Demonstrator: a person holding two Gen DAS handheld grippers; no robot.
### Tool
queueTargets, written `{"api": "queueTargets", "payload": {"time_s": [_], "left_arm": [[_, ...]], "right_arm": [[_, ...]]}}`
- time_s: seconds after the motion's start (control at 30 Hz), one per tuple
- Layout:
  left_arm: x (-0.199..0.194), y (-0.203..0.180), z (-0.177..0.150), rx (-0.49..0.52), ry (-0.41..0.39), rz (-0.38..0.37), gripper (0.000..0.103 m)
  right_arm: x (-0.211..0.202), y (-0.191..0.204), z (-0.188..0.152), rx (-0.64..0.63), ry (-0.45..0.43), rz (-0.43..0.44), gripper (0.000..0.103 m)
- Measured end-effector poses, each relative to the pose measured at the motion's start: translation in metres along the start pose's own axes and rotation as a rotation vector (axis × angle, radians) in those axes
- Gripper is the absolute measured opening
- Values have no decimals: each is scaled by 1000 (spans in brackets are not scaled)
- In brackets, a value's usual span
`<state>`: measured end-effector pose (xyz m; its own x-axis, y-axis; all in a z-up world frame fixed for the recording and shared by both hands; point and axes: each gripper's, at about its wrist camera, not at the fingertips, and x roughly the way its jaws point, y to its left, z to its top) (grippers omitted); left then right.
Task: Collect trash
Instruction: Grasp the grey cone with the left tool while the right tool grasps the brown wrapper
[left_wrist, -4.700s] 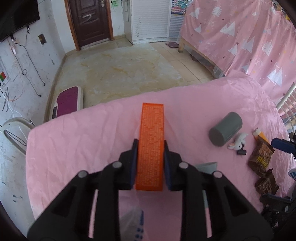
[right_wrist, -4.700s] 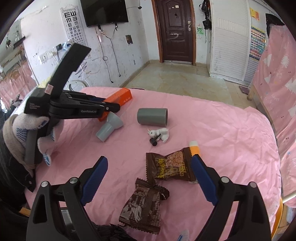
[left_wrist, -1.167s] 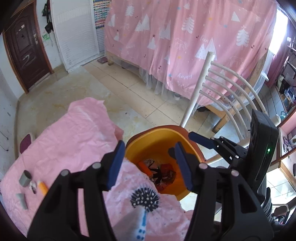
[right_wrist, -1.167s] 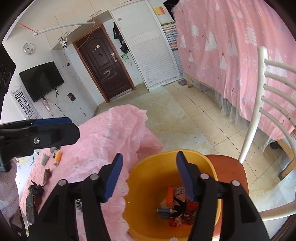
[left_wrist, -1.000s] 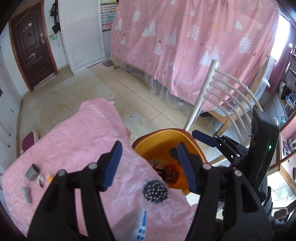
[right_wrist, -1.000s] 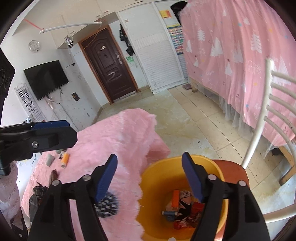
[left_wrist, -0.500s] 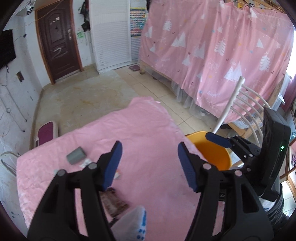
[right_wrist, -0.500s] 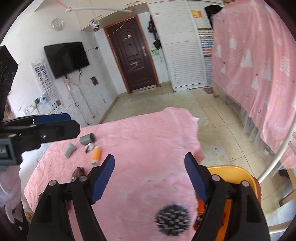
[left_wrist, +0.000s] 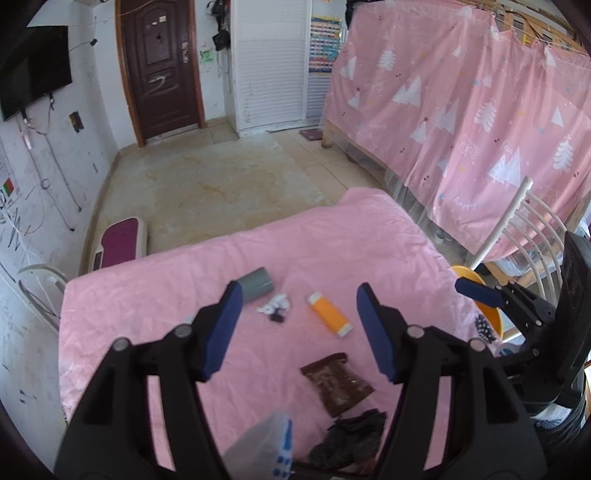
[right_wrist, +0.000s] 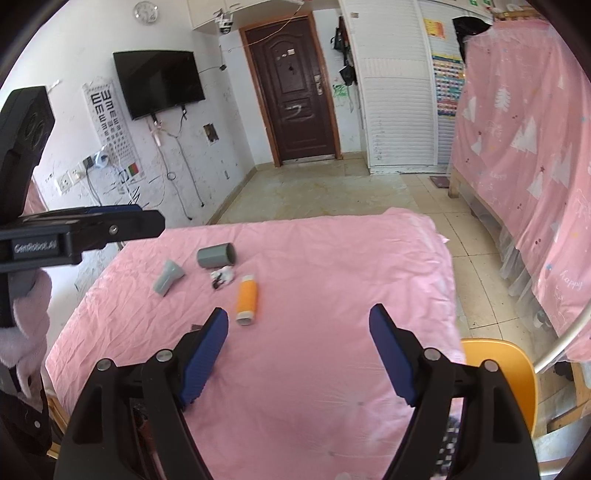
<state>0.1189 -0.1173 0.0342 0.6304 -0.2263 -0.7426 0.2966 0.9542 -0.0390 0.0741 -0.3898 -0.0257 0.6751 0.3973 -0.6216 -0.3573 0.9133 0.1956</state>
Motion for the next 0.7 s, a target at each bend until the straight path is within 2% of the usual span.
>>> {"api": "queueTargets", "payload": {"time_s": [0.23,0.5,0.7], "left_arm": [[15,39,-9,-32,35,53,68],[40,65,-18,-54,85,88,67],[68,79,-28,-61,142,78,67]], "right_arm": [[24,39,-6,-63,62,50,69],[50,67,-9,-111,131,76,69],[68,78,-11,-134,177,75,69]]}}
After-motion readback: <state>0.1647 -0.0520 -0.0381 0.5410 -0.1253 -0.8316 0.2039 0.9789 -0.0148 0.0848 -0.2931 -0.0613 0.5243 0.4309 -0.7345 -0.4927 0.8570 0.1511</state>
